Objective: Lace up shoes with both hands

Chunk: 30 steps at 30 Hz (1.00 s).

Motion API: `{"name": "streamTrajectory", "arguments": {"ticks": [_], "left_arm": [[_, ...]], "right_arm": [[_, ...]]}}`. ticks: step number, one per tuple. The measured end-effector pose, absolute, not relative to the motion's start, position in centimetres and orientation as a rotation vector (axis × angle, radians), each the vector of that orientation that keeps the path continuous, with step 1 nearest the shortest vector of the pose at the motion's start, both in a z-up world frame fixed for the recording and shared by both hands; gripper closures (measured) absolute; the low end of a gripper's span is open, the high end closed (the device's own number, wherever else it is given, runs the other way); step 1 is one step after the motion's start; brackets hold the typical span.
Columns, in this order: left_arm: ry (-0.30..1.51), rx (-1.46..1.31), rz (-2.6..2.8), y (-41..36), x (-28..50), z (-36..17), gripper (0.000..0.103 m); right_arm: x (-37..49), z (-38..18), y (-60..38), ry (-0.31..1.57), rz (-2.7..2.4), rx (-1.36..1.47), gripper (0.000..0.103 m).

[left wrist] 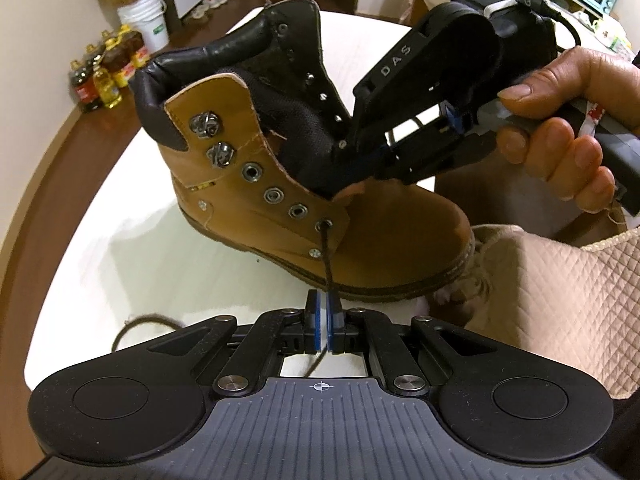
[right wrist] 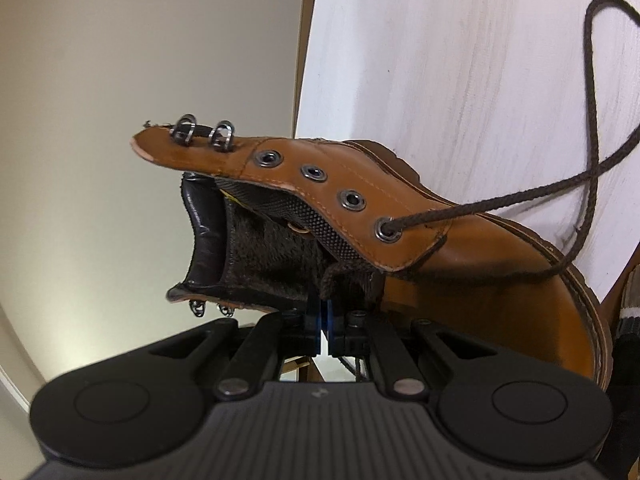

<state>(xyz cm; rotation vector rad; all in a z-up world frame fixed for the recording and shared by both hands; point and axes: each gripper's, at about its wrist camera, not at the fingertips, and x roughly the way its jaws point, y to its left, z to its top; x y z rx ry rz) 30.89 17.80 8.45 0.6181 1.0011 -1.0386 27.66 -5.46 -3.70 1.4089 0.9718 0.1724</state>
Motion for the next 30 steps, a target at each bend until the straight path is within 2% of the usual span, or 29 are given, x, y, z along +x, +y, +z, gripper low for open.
{"name": "streamTrajectory", "arguments": {"ticks": [4, 9, 12, 21, 23, 24, 30], "left_arm": [[0.993, 0.618, -1.035, 17.7, 31.1, 8.4, 0.1], [0.891, 0.597, -1.08, 17.9, 31.1, 9.7, 0.1], [0.847, 0.59, -1.144, 17.7, 31.2, 10.1, 0.091], [0.782, 0.616, -1.199, 16.9, 30.8, 10.4, 0.091], [0.787, 0.616, -1.216, 16.7, 30.6, 10.3, 0.094], [0.792, 0.61, -1.22, 16.9, 30.7, 10.2, 0.099], [0.84, 0.578, -1.216, 17.3, 30.7, 10.4, 0.101]], "right_arm": [[27.7, -3.9, -5.7, 0.962, 0.162, 1.427, 0.099], [27.5, -3.4, -6.8, 0.92, 0.198, 1.508, 0.099], [26.8, -2.8, -7.3, 0.918, 0.259, 1.549, 0.099], [26.4, -2.0, -6.5, 0.983, 0.356, 1.528, 0.099], [26.5, -2.0, -6.2, 0.994, 0.366, 1.523, 0.099], [26.6, -2.0, -6.1, 1.003, 0.37, 1.516, 0.099], [26.1, -1.8, -6.1, 1.011, 0.331, 1.49, 0.099]]}}
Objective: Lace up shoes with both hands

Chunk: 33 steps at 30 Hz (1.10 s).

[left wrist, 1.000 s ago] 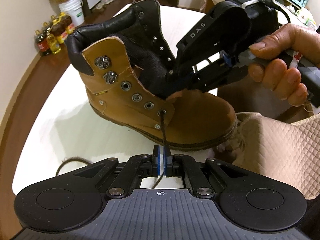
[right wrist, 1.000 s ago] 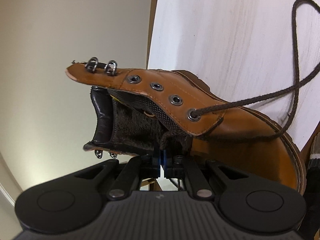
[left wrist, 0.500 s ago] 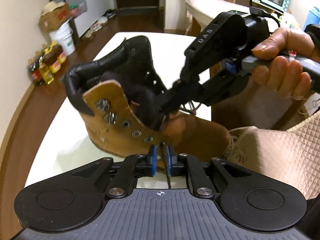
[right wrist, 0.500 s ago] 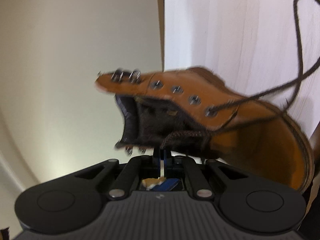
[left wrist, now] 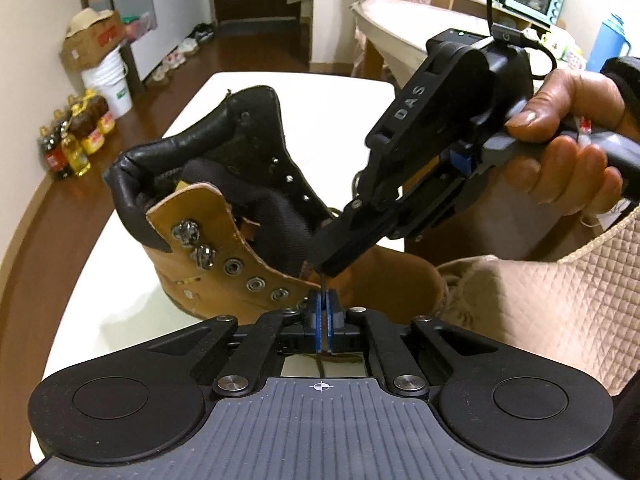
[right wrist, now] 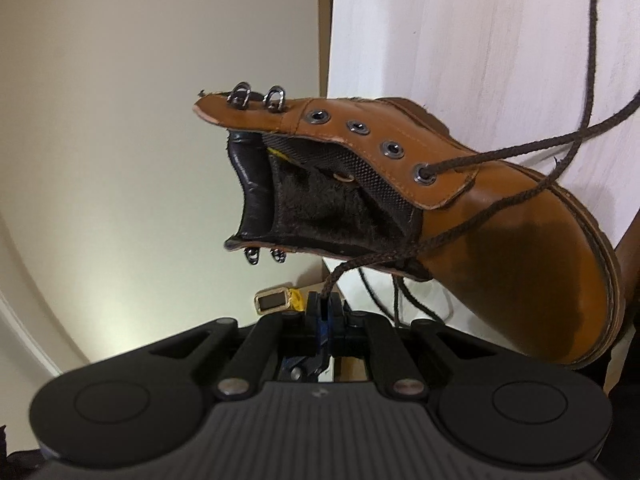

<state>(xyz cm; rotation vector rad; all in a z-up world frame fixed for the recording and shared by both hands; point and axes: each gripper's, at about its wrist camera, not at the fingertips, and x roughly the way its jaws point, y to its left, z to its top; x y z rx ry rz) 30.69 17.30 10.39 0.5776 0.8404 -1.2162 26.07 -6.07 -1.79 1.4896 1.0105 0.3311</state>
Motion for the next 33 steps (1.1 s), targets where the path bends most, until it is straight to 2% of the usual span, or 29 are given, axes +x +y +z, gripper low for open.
{"name": "streamTrajectory", "arguments": {"ticks": [7, 18, 33], "left_arm": [[0.855, 0.559, -1.203, 17.7, 30.9, 10.4, 0.101], [0.901, 0.567, -1.169, 18.6, 31.4, 9.6, 0.101], [0.903, 0.56, -1.102, 18.7, 32.5, 9.2, 0.099]], "right_arm": [[25.3, -1.7, -5.4, 1.011, 0.29, 1.449, 0.1], [25.9, -1.6, -6.9, 0.883, 0.098, 1.415, 0.1], [28.8, -2.2, -5.8, 1.019, 0.18, 1.303, 0.1]]}}
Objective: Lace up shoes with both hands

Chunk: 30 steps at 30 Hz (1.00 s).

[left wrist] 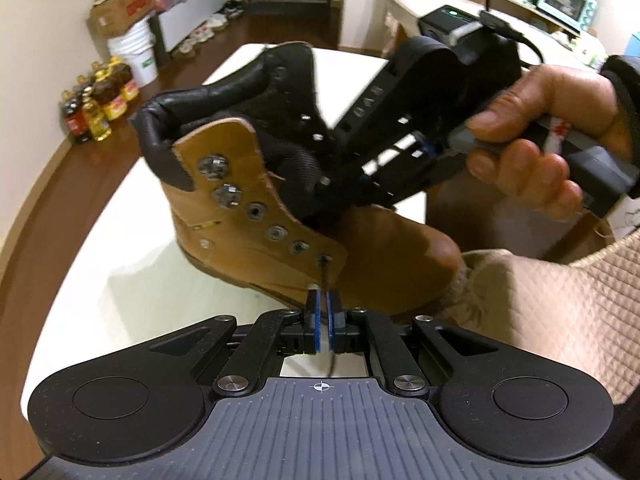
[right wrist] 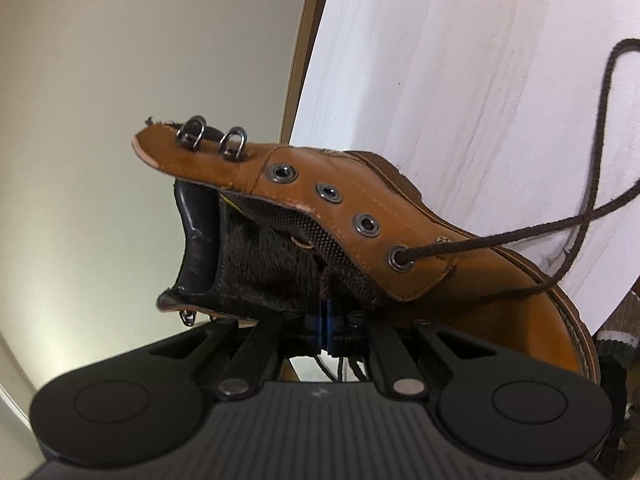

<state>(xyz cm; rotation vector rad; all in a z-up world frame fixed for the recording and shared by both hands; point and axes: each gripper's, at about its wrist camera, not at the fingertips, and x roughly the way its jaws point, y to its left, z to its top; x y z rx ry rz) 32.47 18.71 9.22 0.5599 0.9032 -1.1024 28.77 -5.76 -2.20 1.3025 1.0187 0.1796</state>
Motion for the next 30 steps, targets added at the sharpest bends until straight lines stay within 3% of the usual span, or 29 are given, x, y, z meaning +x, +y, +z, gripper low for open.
{"name": "streamTrajectory", "arguments": {"ticks": [12, 18, 21, 30], "left_arm": [[0.877, 0.589, -1.092, 16.4, 34.0, 8.3, 0.096], [0.891, 0.606, -1.113, 16.1, 34.1, 8.1, 0.101], [0.898, 0.636, -1.109, 17.3, 33.9, 8.4, 0.101], [1.009, 0.816, -0.916, 25.8, 35.0, 8.0, 0.101]], "right_arm": [[29.4, -2.6, -5.2, 1.067, 0.205, 1.295, 0.1], [29.4, -2.6, -5.2, 1.062, 0.206, 1.306, 0.099], [28.8, -2.1, -5.4, 1.031, 0.183, 1.315, 0.094], [23.3, 0.0, -5.7, 0.942, 0.087, 1.298, 0.094]]}}
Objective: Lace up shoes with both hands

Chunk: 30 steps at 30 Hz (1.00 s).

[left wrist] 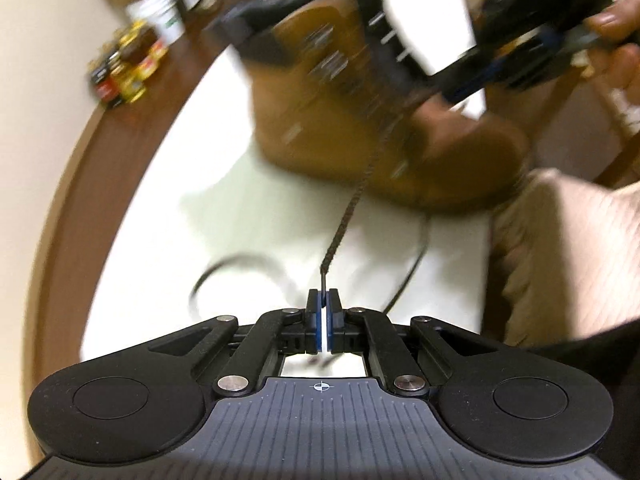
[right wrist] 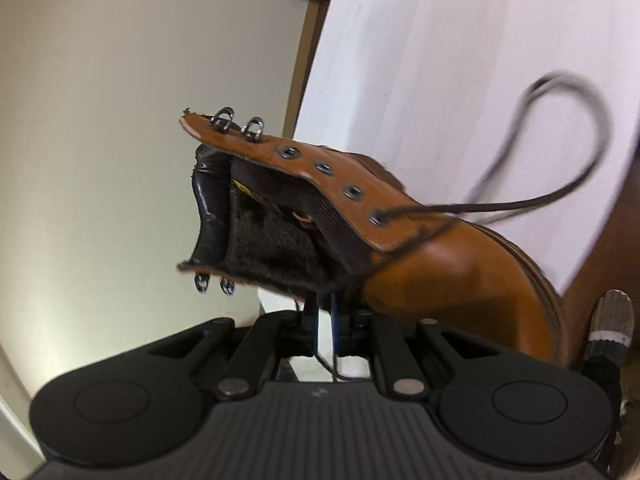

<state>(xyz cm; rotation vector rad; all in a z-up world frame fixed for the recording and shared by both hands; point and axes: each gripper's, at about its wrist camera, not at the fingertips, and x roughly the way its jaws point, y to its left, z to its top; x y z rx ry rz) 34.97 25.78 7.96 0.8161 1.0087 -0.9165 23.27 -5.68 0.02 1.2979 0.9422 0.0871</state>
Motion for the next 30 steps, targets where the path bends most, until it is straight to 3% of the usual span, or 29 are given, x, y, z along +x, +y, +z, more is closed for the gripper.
{"name": "streamTrajectory", "arguments": {"ticks": [14, 23, 30], "left_arm": [[0.891, 1.019, -0.823, 32.0, 44.7, 5.0, 0.101], [0.813, 0.969, -1.003, 31.7, 45.9, 4.9, 0.101], [0.813, 0.952, -1.061, 32.0, 45.7, 3.7, 0.101]], "right_arm": [[23.7, 2.1, 4.9, 0.958, 0.07, 1.002, 0.088], [28.4, -0.2, 19.3, 1.08, -0.094, 0.631, 0.088], [29.7, -0.8, 22.2, 1.097, -0.211, 0.435, 0.089]]}}
